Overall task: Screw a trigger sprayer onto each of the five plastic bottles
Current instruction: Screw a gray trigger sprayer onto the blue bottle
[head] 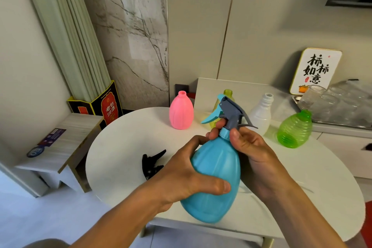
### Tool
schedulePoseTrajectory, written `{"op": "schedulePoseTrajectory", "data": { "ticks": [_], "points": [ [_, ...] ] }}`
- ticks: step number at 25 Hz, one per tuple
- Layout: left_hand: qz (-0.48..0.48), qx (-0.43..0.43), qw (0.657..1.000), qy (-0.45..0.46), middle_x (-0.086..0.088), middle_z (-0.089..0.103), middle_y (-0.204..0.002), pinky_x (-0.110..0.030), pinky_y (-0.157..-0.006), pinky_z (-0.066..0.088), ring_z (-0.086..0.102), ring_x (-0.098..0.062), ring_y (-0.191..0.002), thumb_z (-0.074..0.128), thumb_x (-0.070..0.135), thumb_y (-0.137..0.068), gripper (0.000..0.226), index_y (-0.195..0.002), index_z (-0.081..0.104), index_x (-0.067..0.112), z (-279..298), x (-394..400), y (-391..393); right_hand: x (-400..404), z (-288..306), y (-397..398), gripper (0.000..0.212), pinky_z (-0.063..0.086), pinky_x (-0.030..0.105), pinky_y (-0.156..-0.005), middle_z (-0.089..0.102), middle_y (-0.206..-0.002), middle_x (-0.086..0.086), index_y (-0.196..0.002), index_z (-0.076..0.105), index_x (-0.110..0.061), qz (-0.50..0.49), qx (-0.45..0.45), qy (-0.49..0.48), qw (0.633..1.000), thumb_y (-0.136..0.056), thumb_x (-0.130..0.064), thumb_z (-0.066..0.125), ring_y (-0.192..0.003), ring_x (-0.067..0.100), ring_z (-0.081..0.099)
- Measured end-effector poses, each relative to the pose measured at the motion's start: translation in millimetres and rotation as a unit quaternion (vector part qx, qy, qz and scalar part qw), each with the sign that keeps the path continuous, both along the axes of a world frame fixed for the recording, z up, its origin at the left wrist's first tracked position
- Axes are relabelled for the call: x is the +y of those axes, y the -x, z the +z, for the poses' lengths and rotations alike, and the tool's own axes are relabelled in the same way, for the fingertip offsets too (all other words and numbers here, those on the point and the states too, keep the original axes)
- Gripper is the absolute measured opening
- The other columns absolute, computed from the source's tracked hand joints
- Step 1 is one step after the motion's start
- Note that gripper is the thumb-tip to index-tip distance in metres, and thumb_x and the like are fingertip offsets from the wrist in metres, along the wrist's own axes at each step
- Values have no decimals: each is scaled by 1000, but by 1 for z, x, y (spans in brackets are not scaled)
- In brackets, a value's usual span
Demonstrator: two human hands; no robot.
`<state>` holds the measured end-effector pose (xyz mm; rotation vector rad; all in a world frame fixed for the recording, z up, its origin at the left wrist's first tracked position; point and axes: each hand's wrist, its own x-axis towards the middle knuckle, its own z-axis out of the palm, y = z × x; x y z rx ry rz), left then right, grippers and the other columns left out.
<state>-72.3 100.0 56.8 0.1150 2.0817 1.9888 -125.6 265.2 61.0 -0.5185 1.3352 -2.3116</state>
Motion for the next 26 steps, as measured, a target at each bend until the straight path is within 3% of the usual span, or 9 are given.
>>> {"op": "schedulePoseTrajectory", "data": {
  "ticks": [5,8,12,15,16,17,21,23,26],
  "points": [
    [29,15,999,17,5,70,-101,-47,-82,58,69,-18,-92,88,29,-46,73,-107,49,41,-1,0,-1,-7,1,-3,32,50,52,-99,71,-99,17,-101,71,-4,-77,-18,-44,996,-78,-26,76,-102,36,64],
    [82,70,988,106,11,65,-103,-40,-81,58,66,-8,-91,91,36,-48,81,-112,43,48,-5,5,2,-14,1,-6,21,56,42,-89,74,-96,13,-95,72,-7,-158,-21,-56,986,-81,-22,69,-96,28,68],
    [143,188,945,226,28,51,-114,-24,-83,51,53,5,-100,87,54,-44,101,-123,25,53,-14,30,-7,-13,-4,-7,15,52,32,-79,75,-91,8,-94,71,-11,-237,-64,-45,968,-84,-22,69,-87,16,70],
    [146,291,862,390,21,47,-123,-29,-85,49,51,-7,-104,78,55,-51,97,-131,25,42,-26,34,-5,-2,-2,-1,18,53,37,-79,70,-80,10,-82,66,-12,-195,-71,-42,977,-76,-26,76,-85,22,67],
    [140,337,829,424,15,48,-127,-30,-85,49,52,-11,-106,75,55,-52,96,-134,27,38,-27,31,-4,1,0,1,23,54,39,-80,68,-76,11,-73,62,-13,-180,-76,-34,980,-74,-29,78,-84,24,67],
    [120,367,822,419,15,47,-129,-28,-88,47,52,-10,-108,75,56,-53,96,-134,27,38,-25,29,-4,2,3,2,32,54,40,-80,65,-71,11,-65,56,-13,-171,-92,-26,981,-73,-33,78,-80,24,67],
    [81,227,951,193,36,47,-117,-10,-82,45,50,9,-109,91,44,-48,100,-123,27,55,-5,24,-6,14,6,7,43,56,37,-77,53,-54,4,-50,48,-16,-117,-95,60,987,-77,-43,66,-70,21,66],
    [44,157,976,147,39,52,-110,-10,-74,49,54,12,-100,95,36,-46,96,-118,35,58,-4,19,-2,21,7,10,43,56,38,-83,53,-54,2,-52,51,-17,-72,-30,67,995,-77,-46,70,-74,23,67],
    [-29,101,988,115,31,60,-112,-19,-82,52,58,9,-102,95,27,-49,88,-119,47,52,-4,20,-2,21,3,7,47,54,39,-85,54,-54,4,-53,49,-15,-51,33,-3,998,-74,-47,76,-76,28,66]
  ]
}}
